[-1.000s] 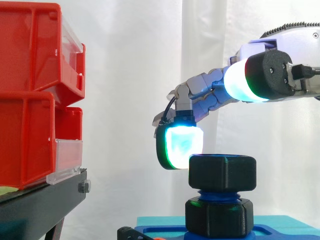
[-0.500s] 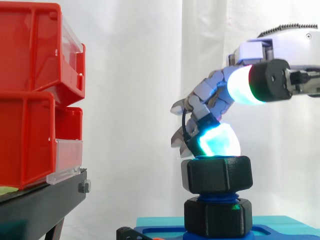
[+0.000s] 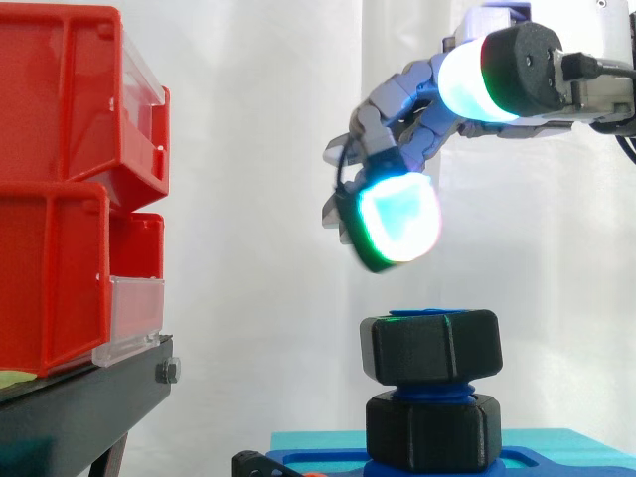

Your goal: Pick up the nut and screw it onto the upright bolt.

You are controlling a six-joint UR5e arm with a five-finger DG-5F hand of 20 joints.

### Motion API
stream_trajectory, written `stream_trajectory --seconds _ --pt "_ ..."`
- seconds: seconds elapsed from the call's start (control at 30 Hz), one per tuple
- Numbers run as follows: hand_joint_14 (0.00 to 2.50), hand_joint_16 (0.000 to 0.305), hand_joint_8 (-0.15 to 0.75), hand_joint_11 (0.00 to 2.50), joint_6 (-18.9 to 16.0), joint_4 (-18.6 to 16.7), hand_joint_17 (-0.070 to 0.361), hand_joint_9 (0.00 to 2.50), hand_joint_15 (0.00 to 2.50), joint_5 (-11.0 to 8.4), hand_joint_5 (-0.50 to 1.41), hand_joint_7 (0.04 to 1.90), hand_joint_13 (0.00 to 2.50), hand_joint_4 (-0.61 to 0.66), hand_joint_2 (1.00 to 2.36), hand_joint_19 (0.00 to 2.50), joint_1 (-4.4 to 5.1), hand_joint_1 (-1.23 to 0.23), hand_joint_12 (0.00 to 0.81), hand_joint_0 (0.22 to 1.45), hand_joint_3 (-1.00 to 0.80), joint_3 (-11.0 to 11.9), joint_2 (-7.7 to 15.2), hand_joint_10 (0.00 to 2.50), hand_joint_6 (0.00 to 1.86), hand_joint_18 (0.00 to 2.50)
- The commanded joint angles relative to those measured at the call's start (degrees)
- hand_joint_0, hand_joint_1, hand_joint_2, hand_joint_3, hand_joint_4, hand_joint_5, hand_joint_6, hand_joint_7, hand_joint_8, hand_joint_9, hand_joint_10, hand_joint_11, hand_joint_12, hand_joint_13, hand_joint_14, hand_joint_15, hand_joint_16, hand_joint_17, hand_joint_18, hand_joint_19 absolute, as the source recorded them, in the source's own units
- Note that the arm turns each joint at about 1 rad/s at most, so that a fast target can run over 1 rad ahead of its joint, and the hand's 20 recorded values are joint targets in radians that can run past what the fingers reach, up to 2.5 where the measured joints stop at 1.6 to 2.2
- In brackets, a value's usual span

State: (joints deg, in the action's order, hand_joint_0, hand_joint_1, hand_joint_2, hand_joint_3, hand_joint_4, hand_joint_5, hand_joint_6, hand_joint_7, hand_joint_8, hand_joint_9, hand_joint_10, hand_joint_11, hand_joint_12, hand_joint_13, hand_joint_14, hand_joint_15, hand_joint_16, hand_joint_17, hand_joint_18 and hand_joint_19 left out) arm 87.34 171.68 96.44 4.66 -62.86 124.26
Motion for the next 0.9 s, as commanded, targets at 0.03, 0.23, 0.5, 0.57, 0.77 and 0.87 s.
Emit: stream_trajectory --seconds 0.03,0.23,0.5,0.57,0.77,0.87 --pt "0.0 0.017 0.274 0.0 0.5 -0.2 0.039 0.92 0.0 -0.03 -0.09 0.83 0.6 0.25 1.0 0.0 0.26 -0.13 0.244 0.5 -0.5 0.2 0.0 0.0 0.5 0.15" --pt "0.0 0.023 0.25 0.0 0.7 -1.1 0.052 0.79 0.0 -0.46 -0.11 0.69 0.49 0.22 1.0 0.0 1.32 -0.11 0.27 0.49 -0.5 0.2 0.5 0.0 0.5 0.03" --pt "0.0 0.031 0.231 0.0 0.6 -2.0 0.069 0.61 0.0 -3.45 -0.13 0.64 0.33 0.2 1.0 0.0 3.25 -0.07 0.305 0.48 -0.5 0.2 1.7 0.0 0.5 0.0" --pt "0.0 0.031 0.23 0.0 0.5 -1.7 0.07 0.59 0.0 -4.42 -0.13 0.64 0.32 0.2 1.0 0.0 3.96 -0.06 0.309 0.48 -0.5 0.1 1.7 0.0 0.5 0.0" --pt "0.0 0.033 0.235 0.0 0.5 -1.5 0.074 0.57 0.0 -4.86 -0.13 0.66 0.3 0.2 1.0 0.0 4.83 -0.05 0.316 0.48 -0.5 -0.6 2.0 0.0 0.5 0.0" --pt "0.0 0.033 0.239 0.0 0.2 -2.3 0.074 0.57 0.0 -5.3 -0.12 0.71 0.29 0.2 1.0 0.0 5.19 -0.05 0.317 0.48 -0.5 -2.7 2.0 0.0 0.5 0.0"
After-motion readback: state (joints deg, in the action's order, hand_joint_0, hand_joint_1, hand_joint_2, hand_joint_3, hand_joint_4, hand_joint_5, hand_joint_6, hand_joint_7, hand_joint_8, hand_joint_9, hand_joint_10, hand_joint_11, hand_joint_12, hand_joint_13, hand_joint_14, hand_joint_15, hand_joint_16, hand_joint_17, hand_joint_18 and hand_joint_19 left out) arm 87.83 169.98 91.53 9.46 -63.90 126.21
